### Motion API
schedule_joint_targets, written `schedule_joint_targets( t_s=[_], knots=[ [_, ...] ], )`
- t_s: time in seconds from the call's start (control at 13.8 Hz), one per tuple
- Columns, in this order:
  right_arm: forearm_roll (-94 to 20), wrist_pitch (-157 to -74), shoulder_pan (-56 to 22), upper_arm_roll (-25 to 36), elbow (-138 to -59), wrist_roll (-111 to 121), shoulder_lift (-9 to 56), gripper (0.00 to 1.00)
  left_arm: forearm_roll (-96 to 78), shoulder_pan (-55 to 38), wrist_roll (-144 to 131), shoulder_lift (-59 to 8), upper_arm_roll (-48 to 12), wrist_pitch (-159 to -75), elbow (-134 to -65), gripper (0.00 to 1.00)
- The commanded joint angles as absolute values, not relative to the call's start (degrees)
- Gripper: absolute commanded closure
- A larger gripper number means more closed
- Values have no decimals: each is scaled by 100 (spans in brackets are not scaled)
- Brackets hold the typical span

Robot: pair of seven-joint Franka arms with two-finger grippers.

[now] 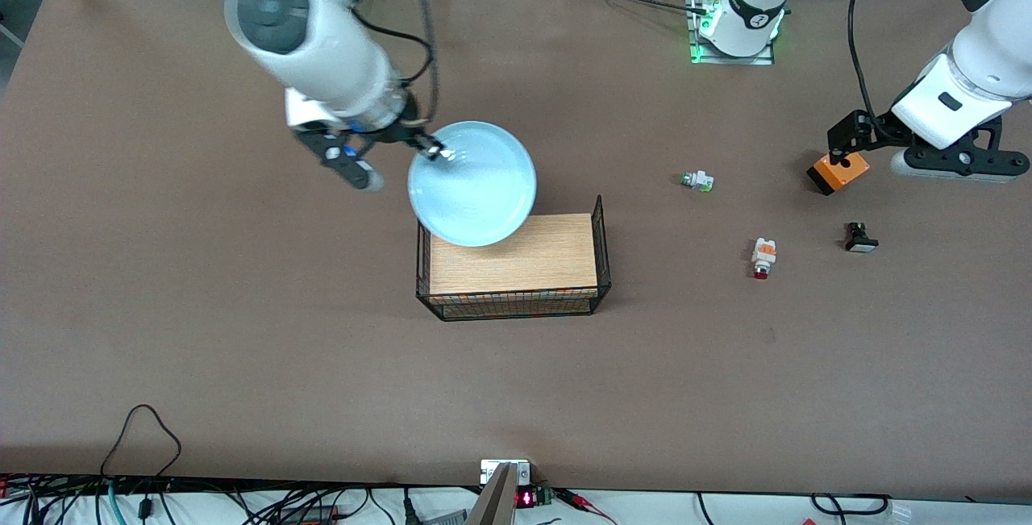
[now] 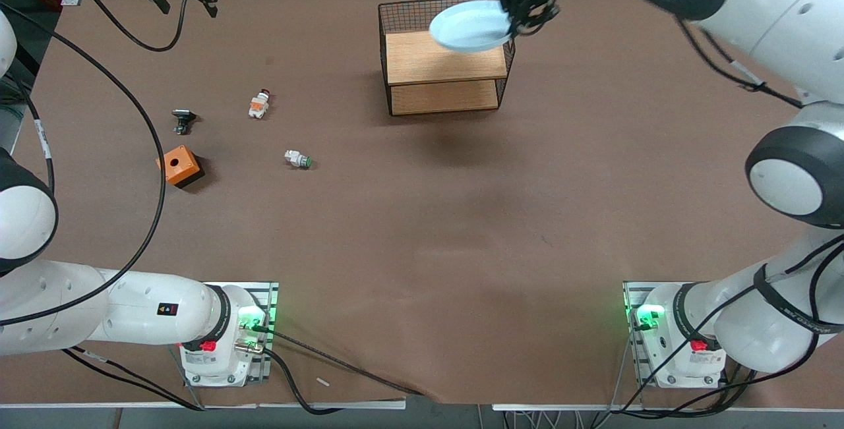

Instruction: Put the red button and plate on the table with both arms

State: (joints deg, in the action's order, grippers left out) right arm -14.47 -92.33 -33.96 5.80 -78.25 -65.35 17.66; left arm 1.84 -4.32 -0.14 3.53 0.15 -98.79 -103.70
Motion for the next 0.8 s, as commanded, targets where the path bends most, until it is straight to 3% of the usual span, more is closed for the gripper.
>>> schedule_joint_targets(
  t_s=[0.0, 0.51, 0.73],
  knots=[
    [-1538, -8878, -2727, 536, -7787, -5200, 1635, 100, 88, -536, -62, 308, 105, -9633, -10178, 0],
    [-1293, -8307, -1119, 527, -7734, -1921, 1696, 100, 140, -589, -88, 281, 0, -9642, -10063, 0],
    [-573, -8349, -809, 545, -7944, -549, 1749, 100, 167, -563, -88, 281, 0, -9615, -10063, 0]
  ],
)
